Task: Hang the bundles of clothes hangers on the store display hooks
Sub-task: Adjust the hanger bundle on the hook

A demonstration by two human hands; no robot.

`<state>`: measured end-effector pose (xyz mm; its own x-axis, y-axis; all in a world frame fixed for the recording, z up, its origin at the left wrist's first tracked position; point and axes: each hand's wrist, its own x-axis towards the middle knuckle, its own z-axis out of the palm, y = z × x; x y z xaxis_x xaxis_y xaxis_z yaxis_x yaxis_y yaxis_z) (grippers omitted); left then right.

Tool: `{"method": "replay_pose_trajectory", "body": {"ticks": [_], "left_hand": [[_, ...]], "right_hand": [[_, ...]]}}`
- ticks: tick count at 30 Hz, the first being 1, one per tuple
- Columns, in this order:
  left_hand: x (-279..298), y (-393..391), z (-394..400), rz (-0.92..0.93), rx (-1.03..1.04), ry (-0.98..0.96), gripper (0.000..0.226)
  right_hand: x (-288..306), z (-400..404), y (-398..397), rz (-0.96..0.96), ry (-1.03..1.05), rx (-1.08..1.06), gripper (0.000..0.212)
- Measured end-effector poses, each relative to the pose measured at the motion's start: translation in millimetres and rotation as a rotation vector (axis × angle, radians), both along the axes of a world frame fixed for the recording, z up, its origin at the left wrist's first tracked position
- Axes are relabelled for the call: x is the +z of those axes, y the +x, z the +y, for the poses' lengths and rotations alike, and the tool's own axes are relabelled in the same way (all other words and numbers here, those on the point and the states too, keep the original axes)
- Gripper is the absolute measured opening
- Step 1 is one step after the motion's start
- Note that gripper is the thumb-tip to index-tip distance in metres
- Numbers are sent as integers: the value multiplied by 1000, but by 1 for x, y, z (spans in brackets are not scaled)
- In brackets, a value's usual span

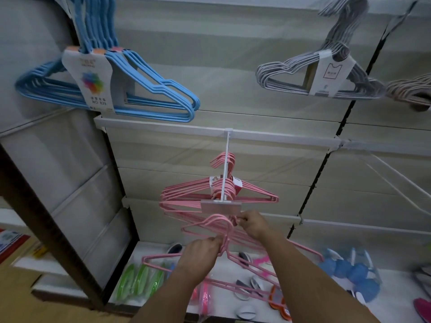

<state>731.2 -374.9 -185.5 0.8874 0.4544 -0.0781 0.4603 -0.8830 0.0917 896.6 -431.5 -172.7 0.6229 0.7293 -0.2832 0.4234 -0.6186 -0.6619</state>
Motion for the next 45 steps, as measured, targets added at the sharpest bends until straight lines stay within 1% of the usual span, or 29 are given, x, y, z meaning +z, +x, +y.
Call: {"method": "replay_pose_trajectory", "body": {"ticks": [3, 5, 6, 7, 8, 9, 11, 13, 15, 17, 19, 21, 24, 26, 27, 29, 31, 34, 35, 36, 38, 40, 41, 42, 44, 45], "left_hand": [[-4, 6, 3, 11, -5, -10, 33], [-4, 10, 2, 18, -16, -2, 32], [-5, 13, 1, 20, -22, 0, 31], [-5, 15, -1, 25, -31, 8, 31], [-7, 18, -2, 34, -41, 14, 31], [-8, 21, -2, 42, -48, 13, 32], [-12, 30, 1, 46, -55, -1, 30], [-14, 39, 3, 33, -65, -30, 29], [-14, 46, 4, 19, -71, -75, 30], [-14, 51, 2, -10, -64, -156, 30], [-15, 55, 0, -43, -61, -215, 31], [-16, 59, -1, -18, -69, -239, 31], [-20, 63, -2, 70, -95, -248, 29], [-24, 64, 1, 70, -86, -262, 22], [-23, 64, 1, 42, -82, -266, 18], [-14, 62, -2, -47, -81, -252, 16], [0, 58, -4, -169, -81, -184, 20], [8, 48, -1, -301, -124, -47, 21], [7, 44, 0, -319, -141, -19, 23], [4, 41, 2, -330, -150, 1, 31], [0, 36, 5, -352, -150, 19, 52], [0, 34, 8, -370, -117, 18, 61], [0, 34, 10, -370, -98, 20, 59], [0, 34, 12, -371, -77, 18, 52], [-1, 34, 15, -368, -17, -47, 31], [-4, 34, 16, -377, 20, -87, 26]], "right_hand": [[3, 2, 4, -154, -65, 19, 25], [1, -1, 0, -310, -106, 15, 25], [-1, -4, -5, -402, -86, -16, 26], [-4, -9, -12, -469, -18, -73, 27], [-7, -14, -19, -482, 90, -155, 27], [-7, -19, -26, -443, 213, -252, 27], [-3, -24, -34, -253, 406, -418, 28], [1, -24, -41, -28, 544, -474, 35], [5, -23, -46, 92, 668, -467, 41], [7, -26, -52, 114, 726, -460, 43], [8, -32, -58, 68, 807, -466, 38], [7, -38, -63, 13, 858, -477, 31], [-4, -46, -64, -117, 828, -400, 38], [-10, -47, -60, -199, 779, -374, 44], [-10, -47, -58, -219, 770, -391, 45], [-4, -44, -52, -219, 761, -470, 37], [3, -39, -44, -184, 749, -535, 31], [14, -32, -36, -167, 733, -511, 30], [17, -29, -36, -167, 727, -478, 30], [19, -25, -36, -174, 716, -443, 30], [22, -17, -37, -198, 688, -388, 31], [25, -12, -36, -198, 678, -349, 32], [28, -10, -36, -188, 674, -327, 33], [30, -6, -35, -179, 664, -296, 33], [35, 1, -33, -166, 620, -220, 28], [37, 4, -33, -160, 593, -191, 28]]}}
